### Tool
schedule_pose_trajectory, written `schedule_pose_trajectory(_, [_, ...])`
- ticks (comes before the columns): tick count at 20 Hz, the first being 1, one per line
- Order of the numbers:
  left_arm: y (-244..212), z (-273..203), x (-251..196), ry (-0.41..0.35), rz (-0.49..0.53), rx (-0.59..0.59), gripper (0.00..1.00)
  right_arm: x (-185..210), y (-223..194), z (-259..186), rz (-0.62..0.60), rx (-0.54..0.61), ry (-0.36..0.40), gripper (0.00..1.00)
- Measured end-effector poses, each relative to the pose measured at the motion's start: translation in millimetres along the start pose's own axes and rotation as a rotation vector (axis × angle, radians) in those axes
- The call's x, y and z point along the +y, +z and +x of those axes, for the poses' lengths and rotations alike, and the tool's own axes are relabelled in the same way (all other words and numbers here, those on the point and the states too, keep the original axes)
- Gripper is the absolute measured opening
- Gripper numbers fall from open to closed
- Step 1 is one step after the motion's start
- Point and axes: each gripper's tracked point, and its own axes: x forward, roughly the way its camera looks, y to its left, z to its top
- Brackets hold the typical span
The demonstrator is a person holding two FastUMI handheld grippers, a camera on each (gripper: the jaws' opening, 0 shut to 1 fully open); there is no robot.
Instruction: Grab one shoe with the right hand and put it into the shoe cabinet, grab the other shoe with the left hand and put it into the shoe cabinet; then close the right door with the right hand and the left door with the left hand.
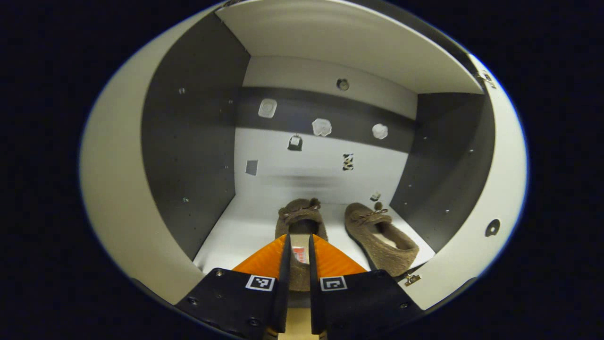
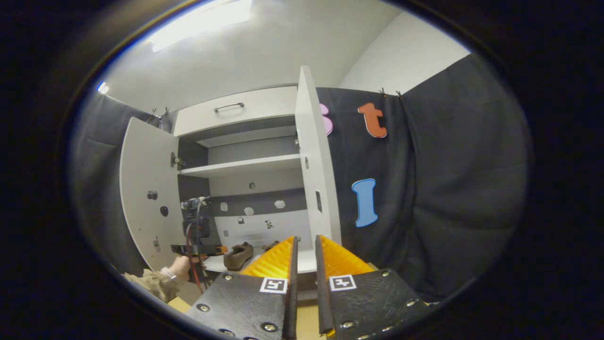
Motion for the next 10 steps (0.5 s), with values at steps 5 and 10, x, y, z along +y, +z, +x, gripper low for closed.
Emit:
schedule_pose_trajectory(5, [20.5, -80.1, -32.6, -0.084, 0.079, -0.088, 0.28, -44.9, -2.0, 4.9, -0.036, -0.006, -0.079, 0.19])
schedule_pose_trajectory(10, [38.3, -157.4, -64.0, -0.155, 0.113, -0.18, 0.7, -78.5, -12.7, 16.9, -0.082, 0.01, -0.116, 0.29])
